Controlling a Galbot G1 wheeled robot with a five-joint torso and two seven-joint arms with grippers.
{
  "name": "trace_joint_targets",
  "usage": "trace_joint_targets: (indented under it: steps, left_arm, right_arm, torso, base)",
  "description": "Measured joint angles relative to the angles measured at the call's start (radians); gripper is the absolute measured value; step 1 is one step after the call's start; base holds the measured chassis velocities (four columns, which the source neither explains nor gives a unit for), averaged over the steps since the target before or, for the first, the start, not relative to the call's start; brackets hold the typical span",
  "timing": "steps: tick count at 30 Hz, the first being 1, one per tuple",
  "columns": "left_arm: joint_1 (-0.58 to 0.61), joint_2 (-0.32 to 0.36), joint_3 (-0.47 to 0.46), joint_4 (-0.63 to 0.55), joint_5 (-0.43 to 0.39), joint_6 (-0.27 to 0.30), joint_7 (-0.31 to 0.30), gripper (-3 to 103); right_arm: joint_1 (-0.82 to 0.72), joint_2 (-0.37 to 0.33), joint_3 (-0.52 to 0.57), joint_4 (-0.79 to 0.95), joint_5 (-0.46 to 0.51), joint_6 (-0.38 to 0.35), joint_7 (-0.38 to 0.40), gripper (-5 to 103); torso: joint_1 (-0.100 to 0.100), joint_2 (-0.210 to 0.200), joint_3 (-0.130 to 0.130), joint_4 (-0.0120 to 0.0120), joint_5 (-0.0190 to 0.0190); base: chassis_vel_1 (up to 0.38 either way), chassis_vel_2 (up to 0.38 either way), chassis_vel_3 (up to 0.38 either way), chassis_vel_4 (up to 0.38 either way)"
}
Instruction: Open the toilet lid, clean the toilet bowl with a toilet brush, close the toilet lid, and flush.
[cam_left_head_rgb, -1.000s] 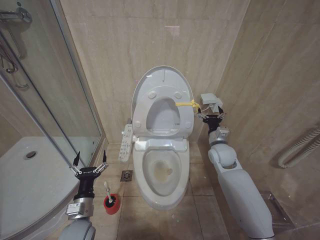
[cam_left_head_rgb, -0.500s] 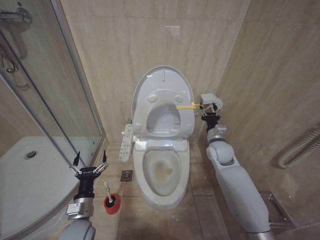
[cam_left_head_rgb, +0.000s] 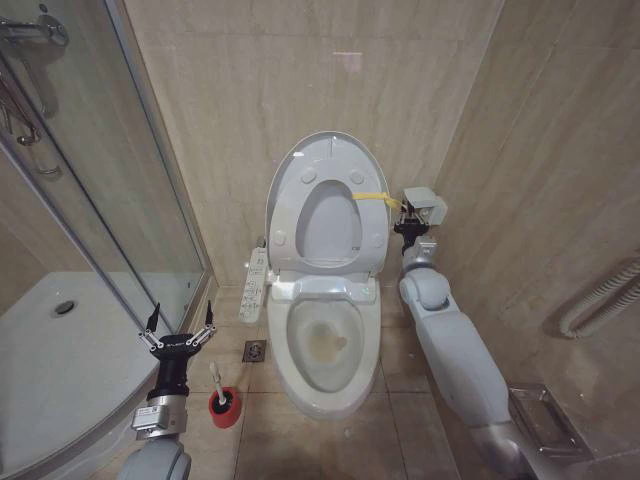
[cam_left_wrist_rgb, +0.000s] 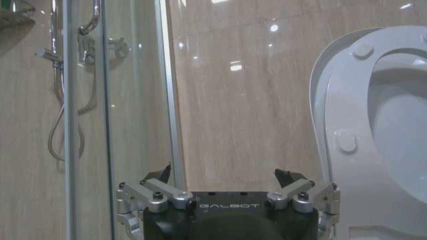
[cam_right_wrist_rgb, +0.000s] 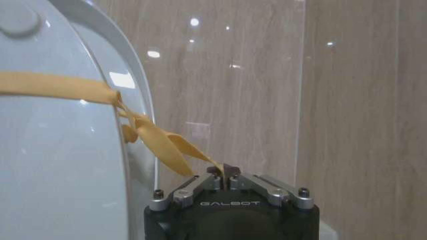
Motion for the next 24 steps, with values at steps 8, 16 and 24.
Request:
trace_joint_targets:
  steps: [8,16,24]
  left_arm:
    - [0.0,0.0,0.0,0.0,0.0,0.0,0.0,100]
    - [0.0,0.0,0.0,0.0,0.0,0.0,0.0,100]
    - [0.0,0.0,0.0,0.0,0.0,0.0,0.0,100]
  right_arm:
    - [0.098,-0.025,-0.02,-0.101,-0.005,0.007,-0.007,1]
    - [0.154,-0.043,-0.022,-0.148,-0.004,0.012,-0.008,1]
    - [0.155,-0.071,0.004,-0.148,0.002,0.013,-0.011,1]
  torso:
    - [0.0,0.0,0.0,-0.0002,0.0002]
    - [0.0,0.0,0.0,-0.0002,0.0003]
    - [0.0,0.0,0.0,0.0006,0.0002]
  base:
    - [0.0,0.0,0.0,0.0]
    - [0.0,0.0,0.0,0.0]
    - [0.0,0.0,0.0,0.0]
